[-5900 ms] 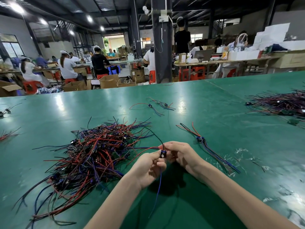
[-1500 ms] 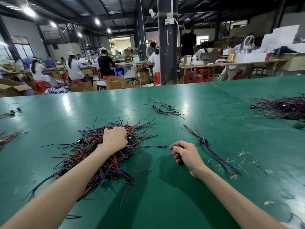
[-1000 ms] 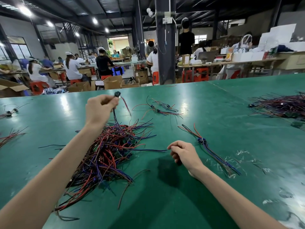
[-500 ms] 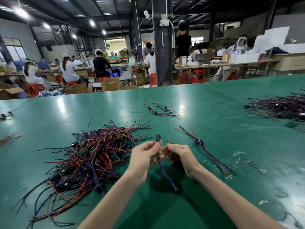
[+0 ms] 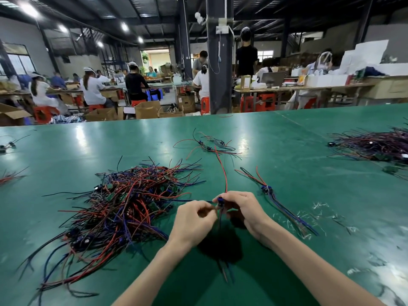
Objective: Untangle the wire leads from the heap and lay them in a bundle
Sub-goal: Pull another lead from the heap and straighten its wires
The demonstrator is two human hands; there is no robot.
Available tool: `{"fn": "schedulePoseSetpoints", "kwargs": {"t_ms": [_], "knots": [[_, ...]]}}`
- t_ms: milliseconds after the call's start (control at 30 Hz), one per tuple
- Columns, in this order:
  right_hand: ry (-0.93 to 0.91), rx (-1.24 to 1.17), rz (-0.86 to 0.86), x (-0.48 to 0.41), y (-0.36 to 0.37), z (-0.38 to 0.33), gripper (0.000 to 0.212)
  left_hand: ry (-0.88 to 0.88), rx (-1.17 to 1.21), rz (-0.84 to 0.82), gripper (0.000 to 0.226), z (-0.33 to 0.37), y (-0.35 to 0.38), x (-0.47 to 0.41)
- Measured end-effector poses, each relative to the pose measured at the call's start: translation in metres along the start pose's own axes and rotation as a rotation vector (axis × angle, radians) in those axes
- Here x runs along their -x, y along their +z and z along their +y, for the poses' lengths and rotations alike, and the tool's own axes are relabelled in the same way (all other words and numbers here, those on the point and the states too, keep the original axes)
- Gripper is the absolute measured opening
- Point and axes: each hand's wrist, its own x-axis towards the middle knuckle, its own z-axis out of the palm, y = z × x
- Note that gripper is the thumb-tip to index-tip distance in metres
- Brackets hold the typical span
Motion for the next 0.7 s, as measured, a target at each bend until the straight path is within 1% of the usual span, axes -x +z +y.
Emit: {"fn": "schedulePoseSetpoints", "kwargs": {"t_ms": [33,67,167,200,300,367,500,567,633,700], "knots": [[0.005,-0.001,-0.009,0.001,0.0,-0.002,0.03,-0.015,0.029,0.034,0.013,0.001,-0.003,-0.001],[0.014,-0.007,-0.024,0.003,0.001,-0.004,0.03,-0.069,0.108,0.043,0.016,0.0,-0.004,-0.003],[0.05,-0.018,-0.105,0.009,0.008,-0.007,0.024,-0.273,0.437,-0.048,0.024,0.0,-0.007,-0.006],[0.066,-0.036,-0.131,0.011,0.011,-0.008,0.022,-0.317,0.543,-0.08,0.024,0.0,-0.006,-0.007],[0.106,-0.059,-0.193,0.017,0.019,-0.008,0.021,-0.368,0.767,-0.117,0.018,0.001,-0.007,-0.007],[0.108,-0.051,-0.216,0.019,0.022,-0.008,0.023,-0.39,0.874,-0.139,0.015,0.001,-0.008,-0.008],[0.127,-0.055,-0.251,0.021,0.023,-0.009,0.022,-0.424,0.989,-0.182,0.011,0.002,-0.011,-0.009],[0.145,-0.045,-0.26,0.021,0.023,-0.007,0.02,-0.414,1.012,-0.201,0.014,0.001,-0.012,-0.009],[0.156,-0.041,-0.268,0.02,0.023,-0.006,0.019,-0.402,1.021,-0.197,0.013,0.0,-0.012,-0.009],[0.166,-0.035,-0.285,0.02,0.022,-0.006,0.019,-0.399,1.023,-0.162,0.007,-0.001,-0.011,-0.01]]}}
